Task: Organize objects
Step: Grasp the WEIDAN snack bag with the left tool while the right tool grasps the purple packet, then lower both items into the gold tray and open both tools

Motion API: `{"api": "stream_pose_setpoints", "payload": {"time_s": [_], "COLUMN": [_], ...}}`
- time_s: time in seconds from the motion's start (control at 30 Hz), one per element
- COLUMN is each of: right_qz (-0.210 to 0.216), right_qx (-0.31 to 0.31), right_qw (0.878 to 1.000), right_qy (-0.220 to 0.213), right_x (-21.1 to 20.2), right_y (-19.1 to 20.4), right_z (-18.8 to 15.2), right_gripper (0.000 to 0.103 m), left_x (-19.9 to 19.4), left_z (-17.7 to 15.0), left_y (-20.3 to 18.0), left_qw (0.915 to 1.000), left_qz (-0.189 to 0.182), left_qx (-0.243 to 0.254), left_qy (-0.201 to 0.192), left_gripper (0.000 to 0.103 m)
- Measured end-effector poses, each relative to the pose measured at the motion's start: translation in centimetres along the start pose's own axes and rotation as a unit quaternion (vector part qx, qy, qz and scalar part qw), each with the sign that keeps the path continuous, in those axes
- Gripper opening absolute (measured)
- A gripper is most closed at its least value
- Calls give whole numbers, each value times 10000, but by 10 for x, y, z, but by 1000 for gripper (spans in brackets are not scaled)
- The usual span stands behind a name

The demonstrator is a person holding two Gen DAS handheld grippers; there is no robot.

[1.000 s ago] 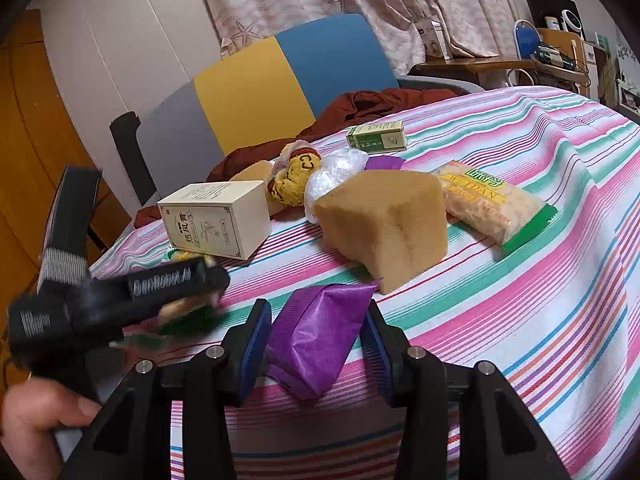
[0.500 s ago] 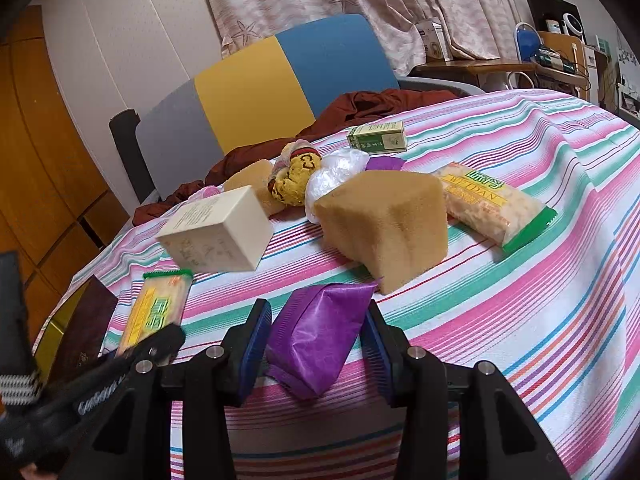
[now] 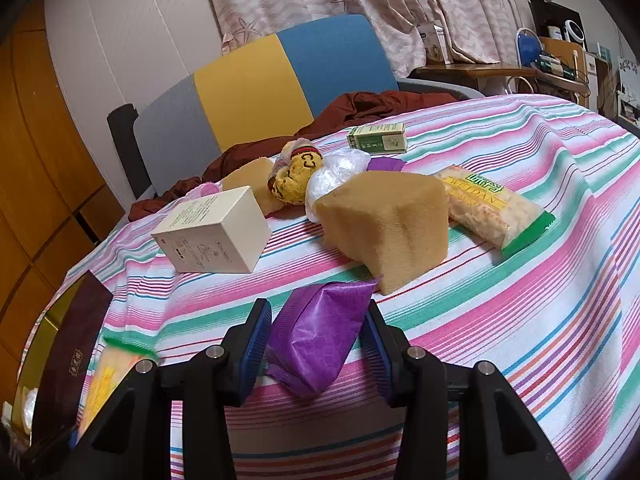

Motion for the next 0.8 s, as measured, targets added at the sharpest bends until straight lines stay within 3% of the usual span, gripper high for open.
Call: {"api": "stream_pose_setpoints", "payload": {"time_s": [0.37, 0.57, 0.8], "right_qz": [-159, -244, -119], "right_qx": [-449, -763, -1253], "right_qw": [9988, 9966, 9920], "right_qy": [-142, -216, -119], "right_x": [-8, -16, -20], "right_y": [11, 20, 44], "right_z": [0, -3, -15], "right_gripper": [45, 45, 36], "left_x": [-65, -93, -115], "left_z": [28, 36, 47], "left_y": [26, 64, 121], "left_qw": [9965, 9917, 9869], "left_qz": [-141, 66, 462], "left_qx": [-562, -1052, -1304], "left_qy": [-597, -732, -835], "left_gripper": [43, 43, 43]}}
Point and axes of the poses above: each gripper's, at about its wrist camera, not at the fingertips, and x roughly the way its jaws point, y to its left, z to its top, the point moved 7 cm from there along x, roughly the way its jaws point, and after that the axes turned 14 degrees about -y, right-handed, at the moved point
